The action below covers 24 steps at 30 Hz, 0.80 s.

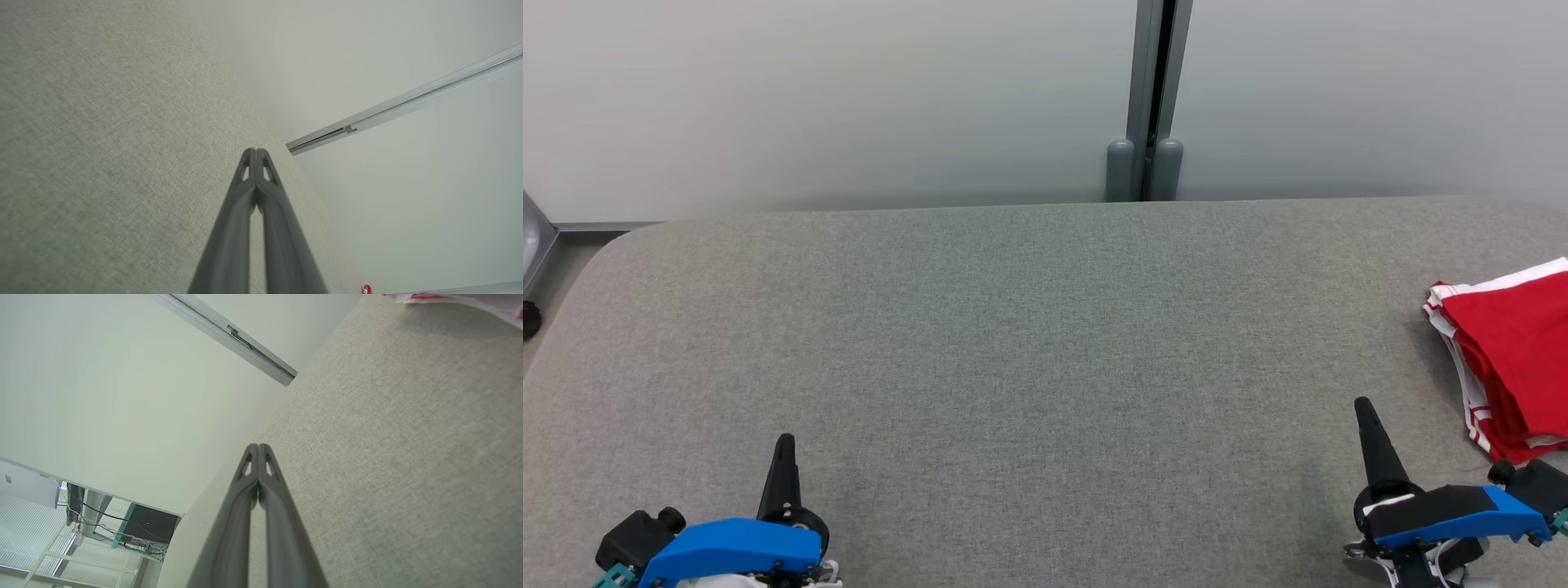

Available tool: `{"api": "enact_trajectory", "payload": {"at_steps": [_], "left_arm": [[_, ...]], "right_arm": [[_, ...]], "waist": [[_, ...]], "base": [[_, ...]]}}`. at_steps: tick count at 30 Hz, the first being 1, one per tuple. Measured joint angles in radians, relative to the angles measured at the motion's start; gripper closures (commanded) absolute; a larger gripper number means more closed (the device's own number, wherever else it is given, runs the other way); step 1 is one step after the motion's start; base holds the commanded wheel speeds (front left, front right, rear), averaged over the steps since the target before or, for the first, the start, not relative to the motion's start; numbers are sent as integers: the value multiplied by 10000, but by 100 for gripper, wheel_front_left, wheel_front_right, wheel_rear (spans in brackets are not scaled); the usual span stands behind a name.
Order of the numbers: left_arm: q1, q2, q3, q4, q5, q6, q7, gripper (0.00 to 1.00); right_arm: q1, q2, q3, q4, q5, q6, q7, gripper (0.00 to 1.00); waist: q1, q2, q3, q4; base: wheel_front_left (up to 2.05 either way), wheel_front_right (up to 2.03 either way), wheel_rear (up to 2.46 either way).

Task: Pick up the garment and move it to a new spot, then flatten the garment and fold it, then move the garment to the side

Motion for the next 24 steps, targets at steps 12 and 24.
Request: {"api": "enact_trajectory", "payload": {"at_steps": [12, 24], "left_arm": [[-91, -8, 270, -140, -1127, -142, 339, 100], [-213, -17, 516, -282, -2119, -244, 637, 100]], "right_arm": [[0, -2, -157, -194, 1266, 0, 337, 100], [-1, -2, -293, -357, 2393, 0, 629, 100]], "waist": [[0, 0, -46, -51], [0, 0, -92, -102]], "base": [[0, 0, 0], [0, 0, 0]]}}
